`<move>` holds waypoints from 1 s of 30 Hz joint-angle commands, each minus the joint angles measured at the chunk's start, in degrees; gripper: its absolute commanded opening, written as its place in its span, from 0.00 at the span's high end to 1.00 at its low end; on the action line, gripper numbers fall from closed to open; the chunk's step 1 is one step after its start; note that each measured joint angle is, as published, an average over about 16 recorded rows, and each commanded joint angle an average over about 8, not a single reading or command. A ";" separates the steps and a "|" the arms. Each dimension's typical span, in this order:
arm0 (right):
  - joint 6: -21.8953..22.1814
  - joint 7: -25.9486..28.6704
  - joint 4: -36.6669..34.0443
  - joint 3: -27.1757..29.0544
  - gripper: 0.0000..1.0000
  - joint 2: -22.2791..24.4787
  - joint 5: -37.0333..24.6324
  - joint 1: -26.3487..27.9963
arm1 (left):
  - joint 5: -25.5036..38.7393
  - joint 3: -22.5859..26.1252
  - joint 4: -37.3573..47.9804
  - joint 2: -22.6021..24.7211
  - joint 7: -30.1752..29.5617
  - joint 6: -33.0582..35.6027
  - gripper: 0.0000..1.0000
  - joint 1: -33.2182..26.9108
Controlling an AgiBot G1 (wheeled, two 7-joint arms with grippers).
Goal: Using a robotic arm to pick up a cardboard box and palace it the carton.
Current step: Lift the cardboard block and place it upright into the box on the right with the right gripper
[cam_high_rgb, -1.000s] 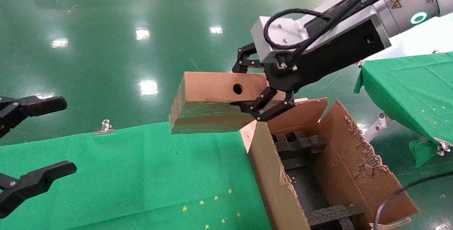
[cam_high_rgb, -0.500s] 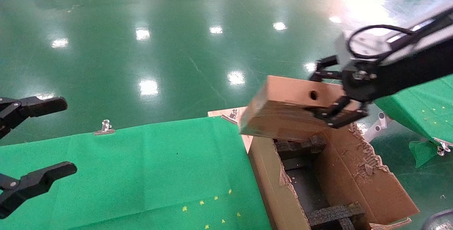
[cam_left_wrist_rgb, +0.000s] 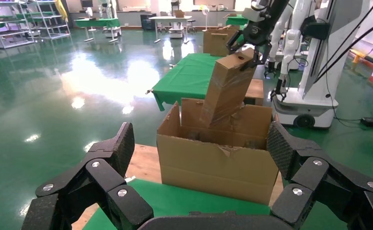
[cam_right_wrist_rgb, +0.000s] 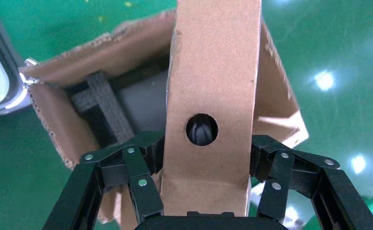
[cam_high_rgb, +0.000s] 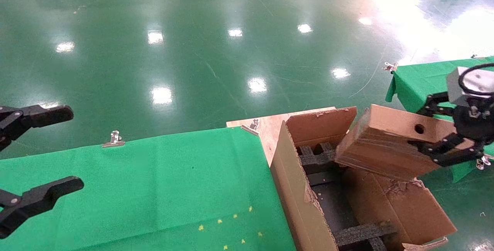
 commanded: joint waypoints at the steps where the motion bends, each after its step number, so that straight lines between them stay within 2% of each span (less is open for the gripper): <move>1: 0.03 -0.45 -0.97 -2.07 1.00 0.62 -0.15 1.22 | 0.00 0.00 0.00 0.00 0.00 0.00 0.00 0.00; 9: 0.73 -0.27 -2.34 -4.79 1.00 1.06 0.58 2.24 | -0.01 0.00 0.01 -0.01 0.00 -0.01 0.00 0.01; 13: 2.32 2.45 -2.75 -5.04 1.00 1.48 2.27 1.09 | -0.01 0.00 0.01 -0.01 0.00 -0.01 0.00 0.01; 21: 8.34 16.47 -4.22 -5.88 1.00 3.28 6.97 -3.39 | -0.01 0.00 0.01 -0.01 0.00 -0.01 0.00 0.01; 30: 15.94 33.76 -2.03 -7.14 1.00 7.24 7.47 -4.71 | -0.01 0.00 0.01 -0.01 0.00 -0.01 0.00 0.01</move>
